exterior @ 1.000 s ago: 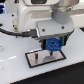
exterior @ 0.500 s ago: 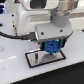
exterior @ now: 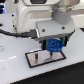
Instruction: Insert the blue gear onto the right peg, followed by the red gear
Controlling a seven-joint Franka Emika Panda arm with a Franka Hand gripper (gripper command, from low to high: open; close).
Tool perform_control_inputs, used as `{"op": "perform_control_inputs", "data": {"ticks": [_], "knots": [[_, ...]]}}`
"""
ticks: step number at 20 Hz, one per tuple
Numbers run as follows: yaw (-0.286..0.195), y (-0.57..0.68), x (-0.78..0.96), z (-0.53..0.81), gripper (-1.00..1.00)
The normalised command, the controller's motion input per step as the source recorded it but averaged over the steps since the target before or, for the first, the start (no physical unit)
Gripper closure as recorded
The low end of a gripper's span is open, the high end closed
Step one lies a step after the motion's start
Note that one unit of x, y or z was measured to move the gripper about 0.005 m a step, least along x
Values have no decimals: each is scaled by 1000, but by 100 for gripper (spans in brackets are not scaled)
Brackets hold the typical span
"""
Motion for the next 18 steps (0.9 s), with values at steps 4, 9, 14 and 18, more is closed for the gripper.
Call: {"op": "perform_control_inputs", "data": {"ticks": [4, 9, 14, 18], "knots": [[0, -107, 198, -47, 100], [0, -21, 193, -105, 100], [0, 24, 227, -182, 100], [0, 52, 192, -204, 100]]}}
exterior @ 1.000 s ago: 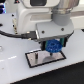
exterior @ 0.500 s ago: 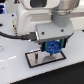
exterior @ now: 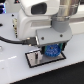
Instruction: Insert the blue gear onto the right peg, followed by the red gear
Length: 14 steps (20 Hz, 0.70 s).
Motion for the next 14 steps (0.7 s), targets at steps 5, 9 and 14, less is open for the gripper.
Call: {"op": "perform_control_inputs", "data": {"ticks": [5, 9, 14], "knots": [[0, 31, 171, -102, 100], [0, 49, 107, -48, 100], [0, 112, 30, 79, -100]]}}
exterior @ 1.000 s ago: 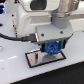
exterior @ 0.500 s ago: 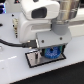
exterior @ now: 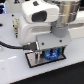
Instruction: Insert the blue gear onto the right peg, followed by the red gear
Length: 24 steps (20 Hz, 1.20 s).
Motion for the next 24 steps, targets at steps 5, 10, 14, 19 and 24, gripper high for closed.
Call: {"op": "perform_control_inputs", "data": {"ticks": [5, 10, 14, 19, 24], "knots": [[0, 175, -10, 395, -100], [0, 148, -76, 515, -100], [0, 207, -420, 302, -100], [0, 344, -558, 109, -100], [0, 492, -515, 21, -100]]}}
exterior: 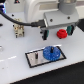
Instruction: Insert the blue gear onto the right peg, followed by the red gear
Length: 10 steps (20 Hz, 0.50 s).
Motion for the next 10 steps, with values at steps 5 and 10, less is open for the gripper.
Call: {"op": "perform_control_inputs", "data": {"ticks": [5, 10], "knots": [[0, 518, -464, 20, -100], [0, 456, -379, -80, -100]]}}
